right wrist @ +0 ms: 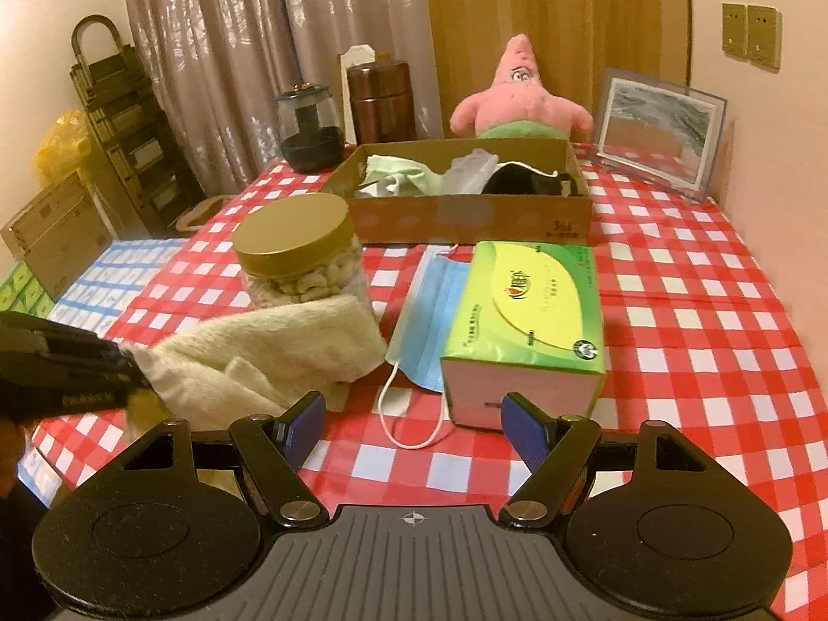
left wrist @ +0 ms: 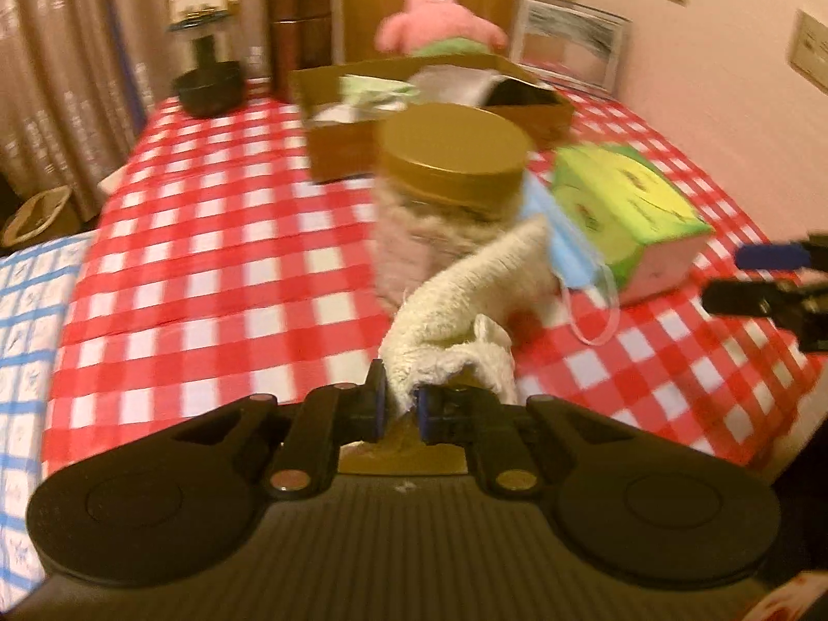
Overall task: Organize soft objects
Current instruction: 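Grasp the cream towel with the left tool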
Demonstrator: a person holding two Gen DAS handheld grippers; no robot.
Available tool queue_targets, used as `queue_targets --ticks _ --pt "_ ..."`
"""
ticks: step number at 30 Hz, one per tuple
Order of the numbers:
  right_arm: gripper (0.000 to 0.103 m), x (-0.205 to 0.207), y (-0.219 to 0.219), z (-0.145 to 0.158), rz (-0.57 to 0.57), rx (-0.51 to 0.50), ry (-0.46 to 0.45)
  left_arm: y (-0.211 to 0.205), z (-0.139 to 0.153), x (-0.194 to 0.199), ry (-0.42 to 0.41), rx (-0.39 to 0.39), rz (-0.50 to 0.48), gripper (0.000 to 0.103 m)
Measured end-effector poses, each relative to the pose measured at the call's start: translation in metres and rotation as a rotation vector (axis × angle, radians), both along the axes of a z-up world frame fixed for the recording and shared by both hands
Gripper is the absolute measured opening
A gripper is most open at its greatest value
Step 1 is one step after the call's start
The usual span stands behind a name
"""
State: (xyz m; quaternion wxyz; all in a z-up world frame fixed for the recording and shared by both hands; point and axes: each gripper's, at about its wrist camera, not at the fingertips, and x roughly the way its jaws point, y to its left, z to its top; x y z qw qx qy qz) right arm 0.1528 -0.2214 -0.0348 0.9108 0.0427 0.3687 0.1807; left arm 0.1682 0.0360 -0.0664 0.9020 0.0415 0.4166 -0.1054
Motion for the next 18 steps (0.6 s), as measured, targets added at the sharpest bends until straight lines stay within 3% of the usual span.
queue_targets --ticks 6,10,18 --pt "0.075 0.006 0.019 -0.006 0.051 -0.02 -0.005 0.033 0.01 0.008 -0.048 -0.014 0.129 0.01" --pt "0.061 0.011 0.04 -0.014 0.118 -0.067 -0.022 0.048 0.01 0.017 -0.064 -0.033 0.191 0.01" --pt "0.047 0.031 0.087 -0.052 0.193 -0.277 -0.059 0.049 -0.006 0.032 -0.064 -0.074 0.221 0.01"
